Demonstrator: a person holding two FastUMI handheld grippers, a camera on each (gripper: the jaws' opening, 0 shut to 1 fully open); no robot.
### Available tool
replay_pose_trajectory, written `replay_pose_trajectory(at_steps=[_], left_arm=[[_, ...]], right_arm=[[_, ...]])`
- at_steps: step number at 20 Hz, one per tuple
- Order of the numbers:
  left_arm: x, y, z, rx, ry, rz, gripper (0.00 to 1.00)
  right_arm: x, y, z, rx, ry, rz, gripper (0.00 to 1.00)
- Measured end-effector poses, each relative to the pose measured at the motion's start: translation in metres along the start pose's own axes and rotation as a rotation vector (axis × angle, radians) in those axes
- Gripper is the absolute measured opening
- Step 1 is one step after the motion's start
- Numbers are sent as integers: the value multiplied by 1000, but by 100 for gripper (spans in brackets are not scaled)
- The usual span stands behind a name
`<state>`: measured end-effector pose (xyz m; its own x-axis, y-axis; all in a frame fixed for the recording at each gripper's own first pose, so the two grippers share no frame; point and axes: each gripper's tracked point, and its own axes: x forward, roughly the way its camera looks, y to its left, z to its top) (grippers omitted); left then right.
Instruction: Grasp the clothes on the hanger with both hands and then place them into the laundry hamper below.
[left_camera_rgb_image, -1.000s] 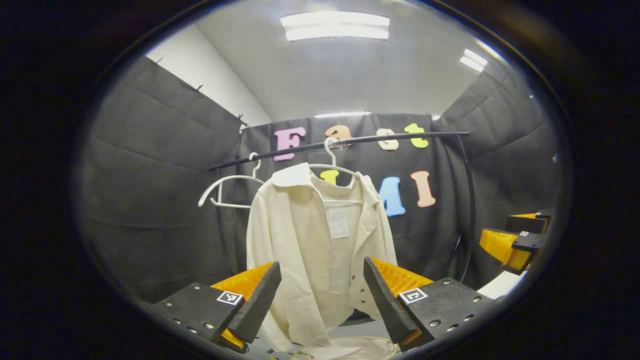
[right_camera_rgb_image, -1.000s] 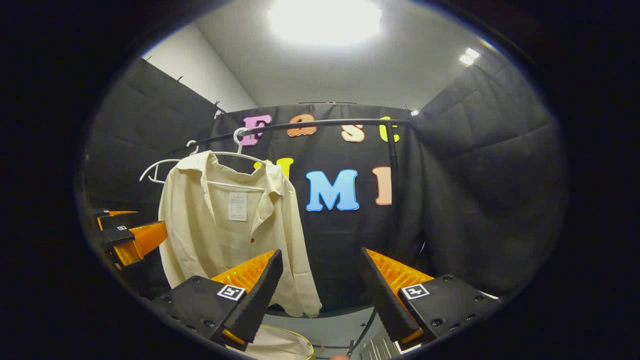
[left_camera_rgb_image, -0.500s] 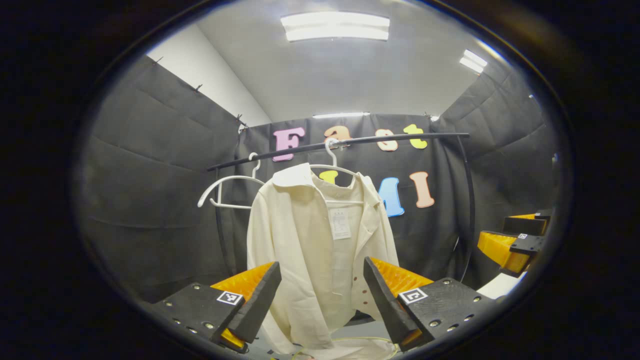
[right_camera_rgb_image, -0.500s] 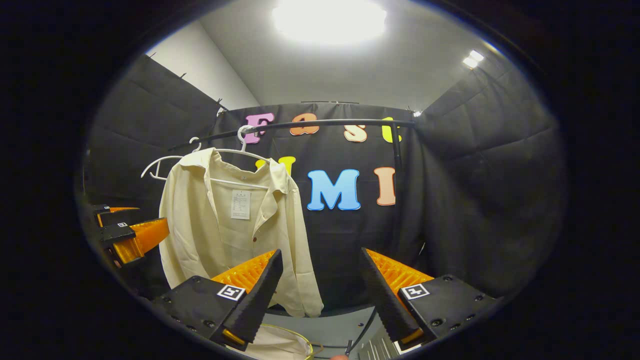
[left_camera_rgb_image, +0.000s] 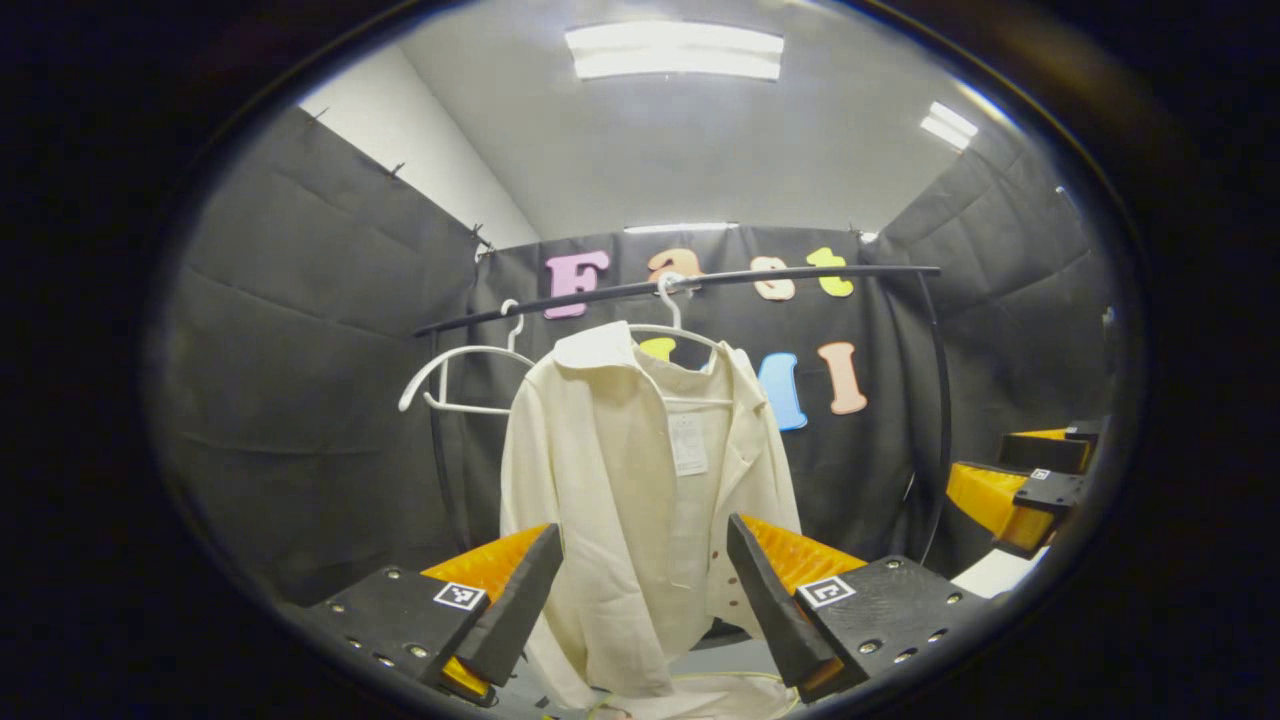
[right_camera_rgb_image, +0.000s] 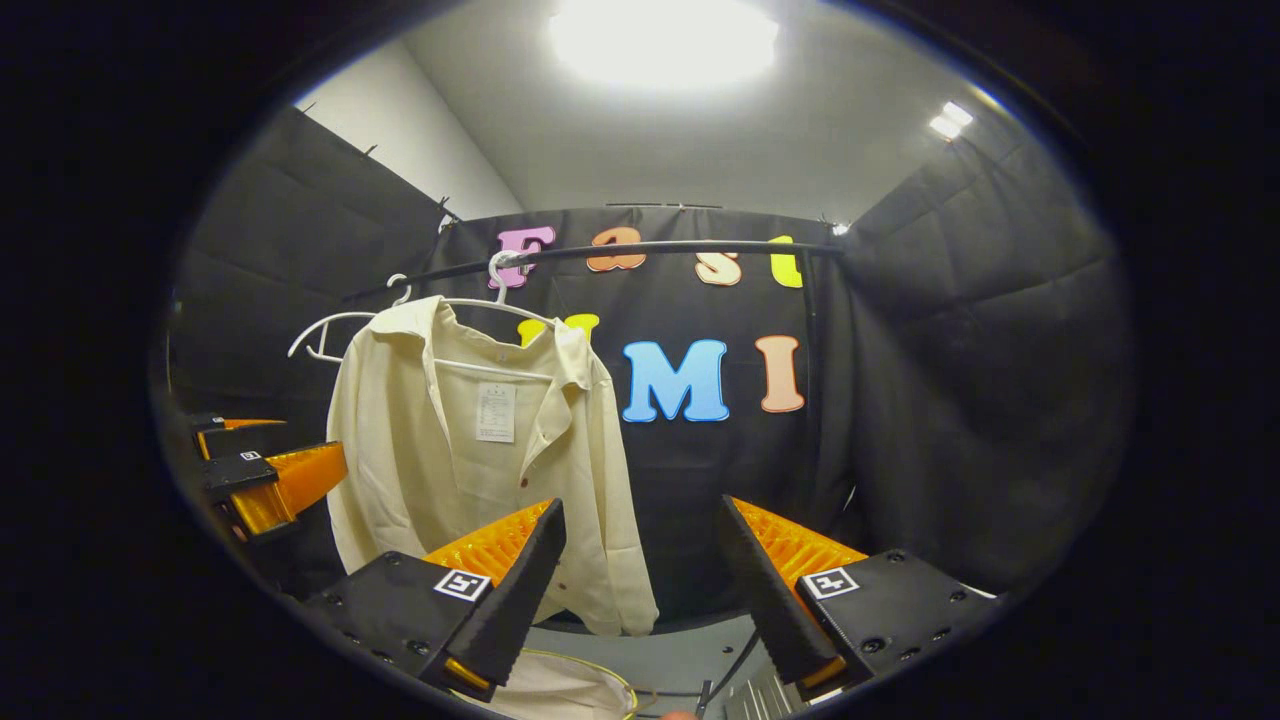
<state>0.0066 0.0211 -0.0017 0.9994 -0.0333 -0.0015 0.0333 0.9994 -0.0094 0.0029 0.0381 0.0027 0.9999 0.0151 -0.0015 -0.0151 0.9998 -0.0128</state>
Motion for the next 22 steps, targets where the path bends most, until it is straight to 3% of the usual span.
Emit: replay_pose_trajectory(at_steps=[6, 8, 10, 11, 12, 21, 22], left_arm=[[28, 7, 31, 14, -59, 16, 99], [40, 3, 36, 14, -72, 18, 96], [52, 0, 36, 18, -74, 31, 96], [58, -2, 35, 21, -71, 42, 96], [64, -4, 35, 25, -69, 52, 96], [125, -21, 21, 25, -32, 126, 96], [133, -23, 21, 29, -30, 134, 98]], right_arm=[[28, 29, 9, 21, -1, 69, 97], [42, 34, 13, 22, -13, 92, 93], [59, 39, 15, 27, -24, 126, 97], [68, 42, 17, 31, -25, 143, 93], [75, 45, 16, 37, -24, 164, 97], [149, 66, 19, 55, -27, 294, 93], [158, 67, 18, 59, -26, 303, 97]])
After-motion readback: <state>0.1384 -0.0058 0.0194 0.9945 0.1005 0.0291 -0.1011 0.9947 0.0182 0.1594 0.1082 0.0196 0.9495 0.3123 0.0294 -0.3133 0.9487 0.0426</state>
